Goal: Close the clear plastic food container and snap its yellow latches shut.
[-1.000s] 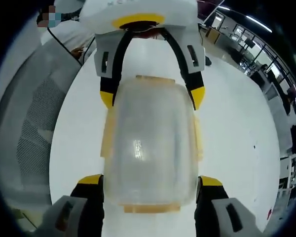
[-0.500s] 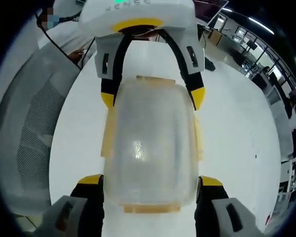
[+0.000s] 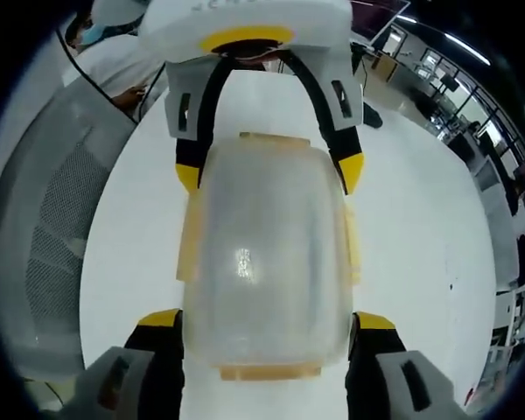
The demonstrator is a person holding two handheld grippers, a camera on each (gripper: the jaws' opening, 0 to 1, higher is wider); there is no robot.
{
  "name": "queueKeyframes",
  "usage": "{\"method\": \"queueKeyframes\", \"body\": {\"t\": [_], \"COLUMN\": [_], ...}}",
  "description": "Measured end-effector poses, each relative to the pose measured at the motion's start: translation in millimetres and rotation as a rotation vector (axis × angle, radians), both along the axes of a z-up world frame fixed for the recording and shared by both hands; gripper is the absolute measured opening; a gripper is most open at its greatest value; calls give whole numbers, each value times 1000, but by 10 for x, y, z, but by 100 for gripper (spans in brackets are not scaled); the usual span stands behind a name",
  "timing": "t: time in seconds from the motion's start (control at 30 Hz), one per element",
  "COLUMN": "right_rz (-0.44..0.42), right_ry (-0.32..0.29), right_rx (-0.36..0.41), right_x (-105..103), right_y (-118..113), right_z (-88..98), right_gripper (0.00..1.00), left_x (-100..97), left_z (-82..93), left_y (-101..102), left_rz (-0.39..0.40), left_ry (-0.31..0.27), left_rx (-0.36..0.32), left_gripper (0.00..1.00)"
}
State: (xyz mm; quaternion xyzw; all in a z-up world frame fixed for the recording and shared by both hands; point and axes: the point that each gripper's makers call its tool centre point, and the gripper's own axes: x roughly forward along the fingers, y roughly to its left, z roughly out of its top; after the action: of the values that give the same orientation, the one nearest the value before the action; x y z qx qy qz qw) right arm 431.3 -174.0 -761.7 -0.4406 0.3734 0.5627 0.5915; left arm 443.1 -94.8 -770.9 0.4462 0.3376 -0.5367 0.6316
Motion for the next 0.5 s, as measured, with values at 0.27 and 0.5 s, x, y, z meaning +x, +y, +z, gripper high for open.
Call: {"method": "queueKeyframes", "body": {"t": [0.27, 0.5], "right_rz": [3, 4], "right_ry": [-1, -2], "right_rx": [0, -1], "right_x": [80, 160], "right_y": [16, 25], "right_z": [-1, -4], "right_gripper": [76, 76], "left_x": [78, 154], "left_z": [-3, -9], "left_y": [15, 21], "left_rz": [11, 17], "left_ry": [2, 4], "left_rx": [-11, -7], "left_gripper": [83, 84]}}
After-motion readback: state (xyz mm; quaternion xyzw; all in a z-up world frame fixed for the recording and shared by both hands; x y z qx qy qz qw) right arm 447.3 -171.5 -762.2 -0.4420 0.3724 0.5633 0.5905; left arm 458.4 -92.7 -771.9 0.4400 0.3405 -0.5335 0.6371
